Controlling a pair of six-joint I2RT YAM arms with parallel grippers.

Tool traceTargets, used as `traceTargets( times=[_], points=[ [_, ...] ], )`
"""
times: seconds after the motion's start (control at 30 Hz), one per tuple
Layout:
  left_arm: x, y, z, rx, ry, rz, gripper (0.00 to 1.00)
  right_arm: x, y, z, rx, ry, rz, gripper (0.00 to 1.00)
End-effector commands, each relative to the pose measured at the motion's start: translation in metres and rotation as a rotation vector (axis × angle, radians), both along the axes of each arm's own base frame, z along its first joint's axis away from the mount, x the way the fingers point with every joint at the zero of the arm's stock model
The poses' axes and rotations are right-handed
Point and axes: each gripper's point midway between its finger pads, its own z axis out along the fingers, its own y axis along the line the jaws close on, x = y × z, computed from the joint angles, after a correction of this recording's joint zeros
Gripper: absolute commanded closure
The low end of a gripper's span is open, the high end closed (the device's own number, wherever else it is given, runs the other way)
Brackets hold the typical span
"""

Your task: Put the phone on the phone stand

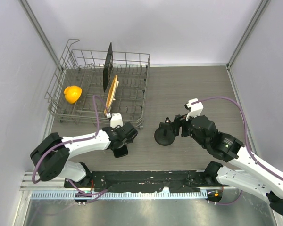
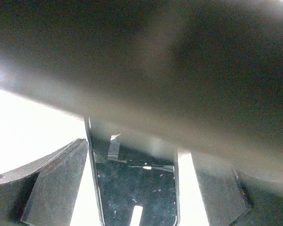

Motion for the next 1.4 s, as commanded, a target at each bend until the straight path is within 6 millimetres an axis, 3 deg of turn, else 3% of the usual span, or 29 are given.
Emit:
traceTargets(
  times=[0.0,0.37,0.5,1.0,1.37],
  points=[
    [-0.026,0.008,-0.028,-0.059,0.127,0.104,0.07,0.004,0.000,0.018,0.038,-0.044,-0.011,0.28],
    [-0.039,0.019,-0.020,-0.096,0.103,0.095,0.12,0.004,0.004,0.011,0.038,-0.031,-0.002,0.28],
    [-0.039,0.013,-0.014,-0.104,0.088,0.048,0.02,0.004,0.005,0.010,0.038,-0.027,-0.001,0.28],
    [-0.037,0.006,0.017,-0.116,-0.060,-0.070,0.01,0.003,0.006,0.009,0.043,-0.021,0.004,0.28],
    [-0.034,0.001,-0.008,-0.031,-0.017,-0.001,0.00,0.003,0.010,0.009,0.055,-0.015,0.015,0.28]
  ],
)
